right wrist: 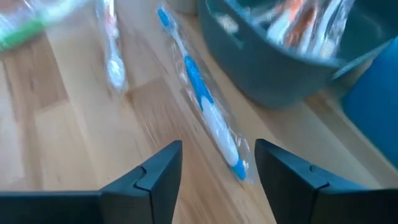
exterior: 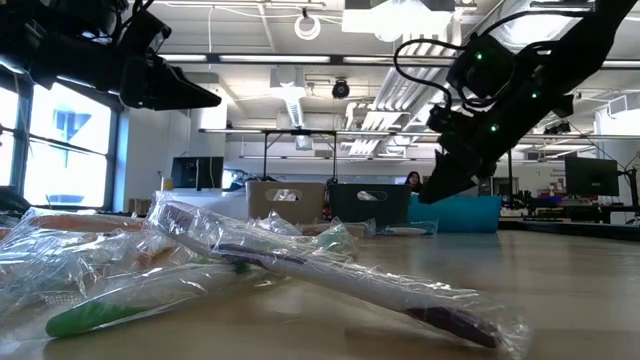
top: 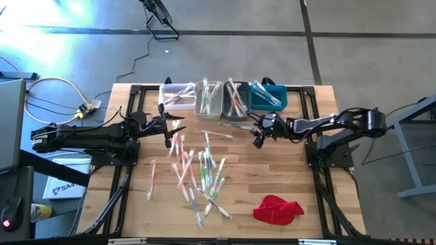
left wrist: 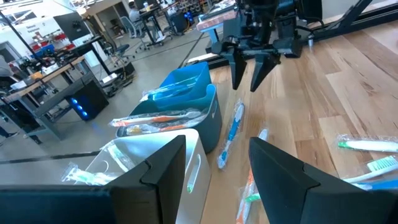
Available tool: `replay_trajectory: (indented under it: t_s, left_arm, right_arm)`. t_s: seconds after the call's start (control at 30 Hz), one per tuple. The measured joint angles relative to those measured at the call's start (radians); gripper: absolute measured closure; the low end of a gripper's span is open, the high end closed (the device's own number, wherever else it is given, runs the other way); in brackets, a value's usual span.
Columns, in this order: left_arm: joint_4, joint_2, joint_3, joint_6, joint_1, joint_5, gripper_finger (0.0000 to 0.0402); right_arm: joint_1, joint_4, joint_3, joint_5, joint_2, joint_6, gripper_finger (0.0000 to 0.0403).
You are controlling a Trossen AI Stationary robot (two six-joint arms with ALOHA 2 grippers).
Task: Pick & Place Toothbrushes
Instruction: Put the blue toothbrush into the blue bin
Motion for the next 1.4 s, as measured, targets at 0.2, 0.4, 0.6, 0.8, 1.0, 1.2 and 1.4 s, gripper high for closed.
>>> replay_trajectory:
  t_s: [0.2, 0.4, 0.6, 0.8, 1.0, 1.2, 1.4]
  left_arm:
    - [0.0, 0.0, 0.0, 0.0, 0.0, 0.0, 0.023]
    - [0.0, 0.0, 0.0, 0.0, 0.0, 0.0, 0.023]
    - [0.0, 0.0, 0.0, 0.0, 0.0, 0.0, 0.023]
    - [0.0, 0.0, 0.0, 0.0, 0.0, 0.0, 0.023]
    - [0.0, 0.0, 0.0, 0.0, 0.0, 0.0, 0.023]
    - [0.0, 0.0, 0.0, 0.0, 0.0, 0.0, 0.023]
    - [0.0, 0.0, 0.0, 0.0, 0.0, 0.0, 0.023]
  right_arm:
    - [0.0, 0.038, 0.0, 0.009, 0.078, 0.0, 0.0207]
    - [-0.001, 0.153, 0.0, 0.127, 0.153, -0.007, 0.0207]
    - [-0.034, 0.185, 0.0, 0.037, 0.176, -0.029, 0.0207]
    - [-0.058, 0.179, 0.0, 0.034, 0.176, -0.019, 0.0207]
    - [-0.06, 0.179, 0.0, 0.025, 0.176, -0.015, 0.0208]
    - [-0.06, 0.179, 0.0, 0.025, 0.176, -0.014, 0.0208]
    - [-0.06, 0.179, 0.0, 0.014, 0.176, -0.014, 0.0208]
